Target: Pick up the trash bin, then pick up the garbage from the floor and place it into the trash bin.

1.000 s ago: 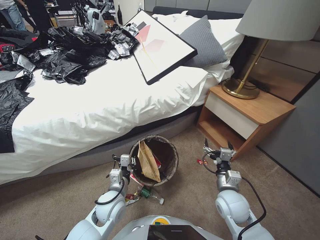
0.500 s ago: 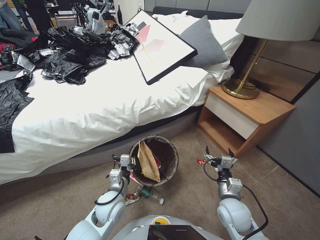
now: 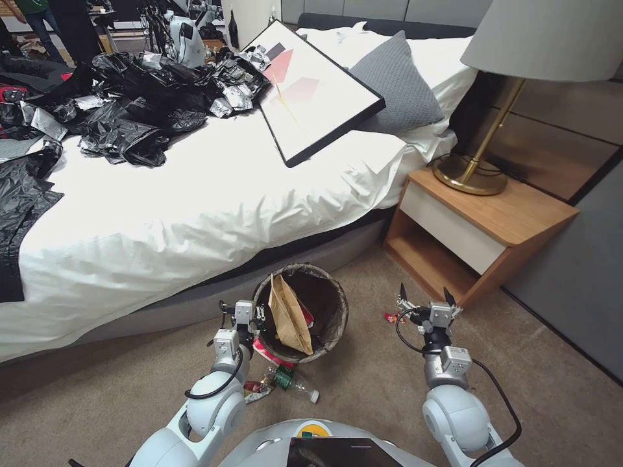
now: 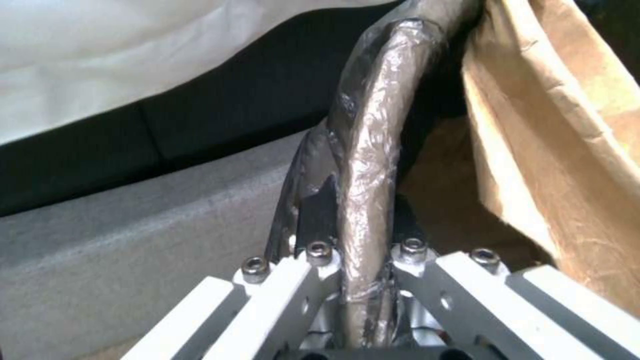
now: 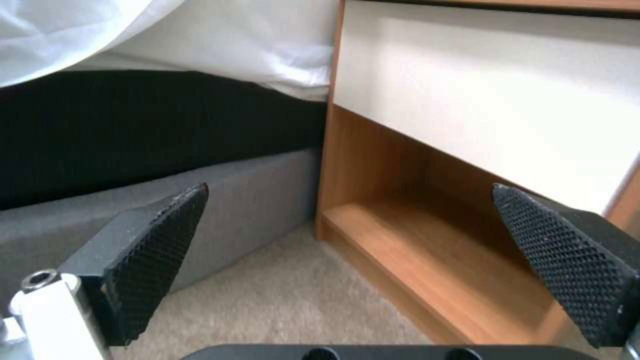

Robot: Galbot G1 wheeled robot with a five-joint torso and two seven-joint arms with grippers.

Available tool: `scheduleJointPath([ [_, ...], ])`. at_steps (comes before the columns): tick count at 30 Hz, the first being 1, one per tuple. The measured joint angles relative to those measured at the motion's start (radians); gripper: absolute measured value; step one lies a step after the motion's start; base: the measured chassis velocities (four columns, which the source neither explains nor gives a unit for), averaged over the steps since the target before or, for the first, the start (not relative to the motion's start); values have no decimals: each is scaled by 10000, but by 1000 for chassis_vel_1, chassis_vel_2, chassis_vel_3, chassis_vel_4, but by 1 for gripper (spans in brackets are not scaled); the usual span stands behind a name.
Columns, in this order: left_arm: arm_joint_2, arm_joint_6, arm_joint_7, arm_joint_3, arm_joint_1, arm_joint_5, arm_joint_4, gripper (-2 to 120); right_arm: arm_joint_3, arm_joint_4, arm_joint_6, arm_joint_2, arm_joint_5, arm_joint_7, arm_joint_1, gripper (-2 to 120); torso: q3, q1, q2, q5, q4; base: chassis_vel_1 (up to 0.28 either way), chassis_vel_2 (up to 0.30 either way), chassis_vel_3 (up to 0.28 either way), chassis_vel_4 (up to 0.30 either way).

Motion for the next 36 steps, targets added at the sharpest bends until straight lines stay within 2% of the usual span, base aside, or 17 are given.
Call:
scheduleJointPath([
  [11, -3, 0, 8, -4, -30, -12, 42, 0, -61, -105, 85, 20, -126, 35, 143, 100, 5, 2, -1, -3, 1, -99, 121, 121, -105],
  [25, 1, -5, 18, -2, -32, -29, 68, 0, -136, -227, 144, 1, -199, 87, 191, 100, 0, 1, 0, -1, -3, 9, -13, -14, 7],
  [30, 38, -7, 17, 26, 57, -28, -6, 0, -283, -277, -245, -624, 352, -116, 244, 100, 1, 1, 0, 2, 3, 0, 0, 0, 0],
  [34, 75, -10, 16, 47, 171, -11, -73, 0, -691, -714, -739, -1618, 1109, -324, 548, 100, 1, 1, 0, 2, 2, 0, 0, 0, 0],
  [36, 80, -13, 16, 46, 187, -4, -83, 0, -764, -874, -768, -1792, 1247, -411, 645, 100, 1, 1, 0, 2, 1, 0, 0, 0, 0],
])
